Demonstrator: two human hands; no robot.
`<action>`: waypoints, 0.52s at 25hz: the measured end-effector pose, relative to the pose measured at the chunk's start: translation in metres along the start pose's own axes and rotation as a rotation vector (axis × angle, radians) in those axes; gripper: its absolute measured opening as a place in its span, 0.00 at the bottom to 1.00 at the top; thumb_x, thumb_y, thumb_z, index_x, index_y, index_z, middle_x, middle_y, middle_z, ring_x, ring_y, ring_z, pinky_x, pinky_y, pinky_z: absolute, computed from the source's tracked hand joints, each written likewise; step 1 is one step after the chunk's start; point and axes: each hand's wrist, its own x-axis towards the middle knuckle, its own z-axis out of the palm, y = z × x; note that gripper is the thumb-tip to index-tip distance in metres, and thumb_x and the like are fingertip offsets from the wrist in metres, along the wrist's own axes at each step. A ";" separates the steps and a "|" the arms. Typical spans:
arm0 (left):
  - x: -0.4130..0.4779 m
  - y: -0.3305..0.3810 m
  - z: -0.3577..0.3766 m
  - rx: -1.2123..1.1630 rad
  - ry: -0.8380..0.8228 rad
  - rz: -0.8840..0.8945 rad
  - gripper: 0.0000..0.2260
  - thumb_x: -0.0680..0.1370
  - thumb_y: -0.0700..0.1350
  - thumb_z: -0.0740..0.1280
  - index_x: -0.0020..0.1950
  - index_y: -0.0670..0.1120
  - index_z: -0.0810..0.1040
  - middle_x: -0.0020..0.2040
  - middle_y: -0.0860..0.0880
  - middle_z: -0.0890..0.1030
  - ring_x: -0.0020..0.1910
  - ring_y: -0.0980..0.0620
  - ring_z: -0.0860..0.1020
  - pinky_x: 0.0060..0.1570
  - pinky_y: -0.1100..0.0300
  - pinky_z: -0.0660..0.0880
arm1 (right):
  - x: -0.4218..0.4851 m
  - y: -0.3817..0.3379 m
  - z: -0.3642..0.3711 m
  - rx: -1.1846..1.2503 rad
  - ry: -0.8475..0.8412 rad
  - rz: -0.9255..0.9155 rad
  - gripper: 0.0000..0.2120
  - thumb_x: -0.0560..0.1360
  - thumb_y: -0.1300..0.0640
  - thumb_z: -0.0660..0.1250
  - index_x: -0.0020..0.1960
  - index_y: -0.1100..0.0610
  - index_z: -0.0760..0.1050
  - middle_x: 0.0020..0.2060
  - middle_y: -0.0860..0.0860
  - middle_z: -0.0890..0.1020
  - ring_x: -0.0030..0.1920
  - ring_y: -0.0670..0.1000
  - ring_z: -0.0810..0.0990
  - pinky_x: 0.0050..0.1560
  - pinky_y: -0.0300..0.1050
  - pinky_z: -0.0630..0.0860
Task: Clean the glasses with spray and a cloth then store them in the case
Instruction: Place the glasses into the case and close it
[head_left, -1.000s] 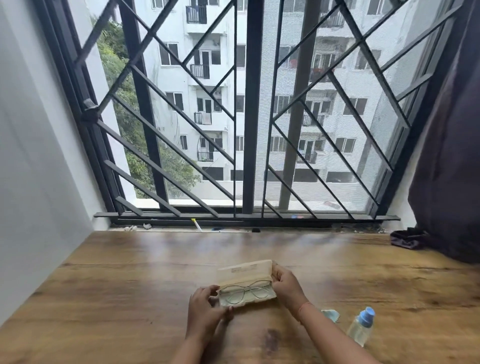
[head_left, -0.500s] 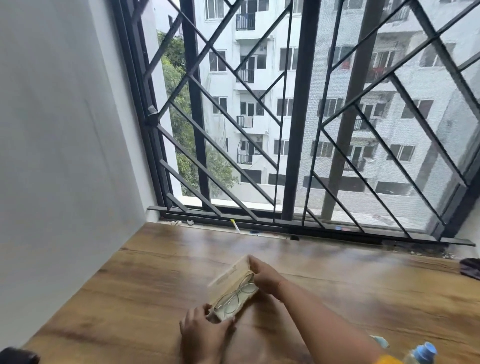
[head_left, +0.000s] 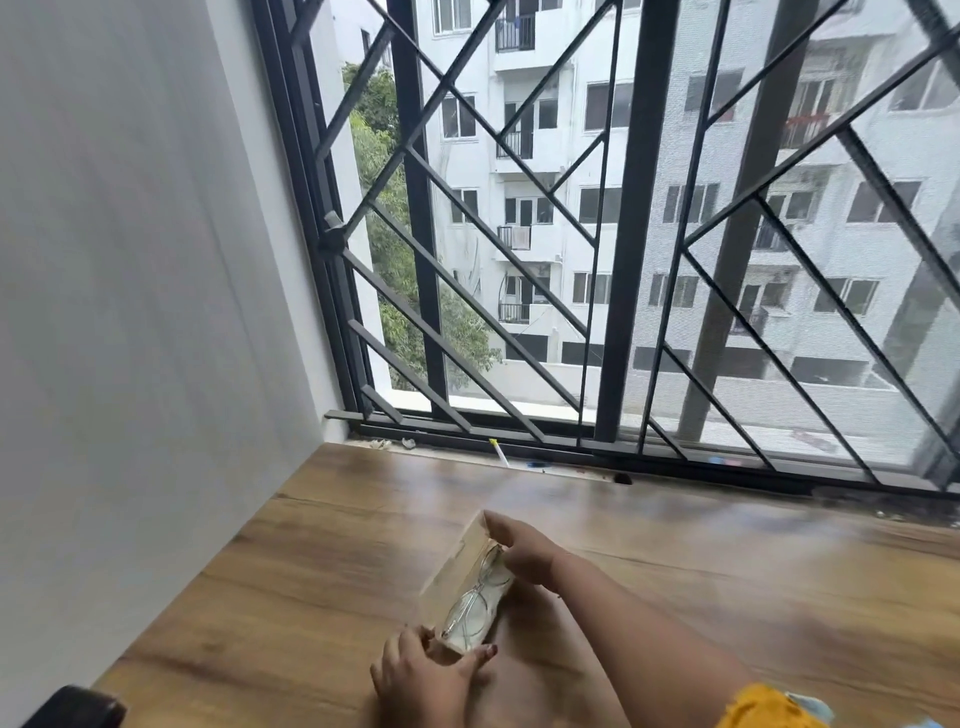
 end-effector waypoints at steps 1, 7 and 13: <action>0.000 -0.001 0.000 0.000 0.017 0.004 0.34 0.38 0.67 0.70 0.29 0.41 0.74 0.25 0.44 0.74 0.28 0.43 0.77 0.35 0.50 0.74 | 0.000 0.000 0.000 0.012 0.002 0.000 0.29 0.60 0.79 0.51 0.60 0.67 0.67 0.55 0.58 0.73 0.58 0.50 0.70 0.48 0.29 0.68; 0.001 -0.009 0.006 -0.009 0.074 -0.010 0.35 0.42 0.70 0.62 0.31 0.41 0.76 0.26 0.44 0.75 0.29 0.43 0.78 0.37 0.52 0.73 | -0.007 -0.005 0.001 0.031 0.049 0.009 0.32 0.64 0.84 0.48 0.66 0.70 0.63 0.66 0.64 0.69 0.69 0.59 0.66 0.64 0.41 0.64; 0.002 -0.007 0.007 0.009 -0.050 -0.064 0.33 0.36 0.54 0.82 0.33 0.39 0.78 0.28 0.41 0.77 0.32 0.41 0.79 0.39 0.50 0.73 | -0.010 0.003 -0.001 -0.046 0.146 0.090 0.35 0.67 0.80 0.51 0.73 0.64 0.53 0.73 0.58 0.59 0.73 0.51 0.57 0.71 0.39 0.53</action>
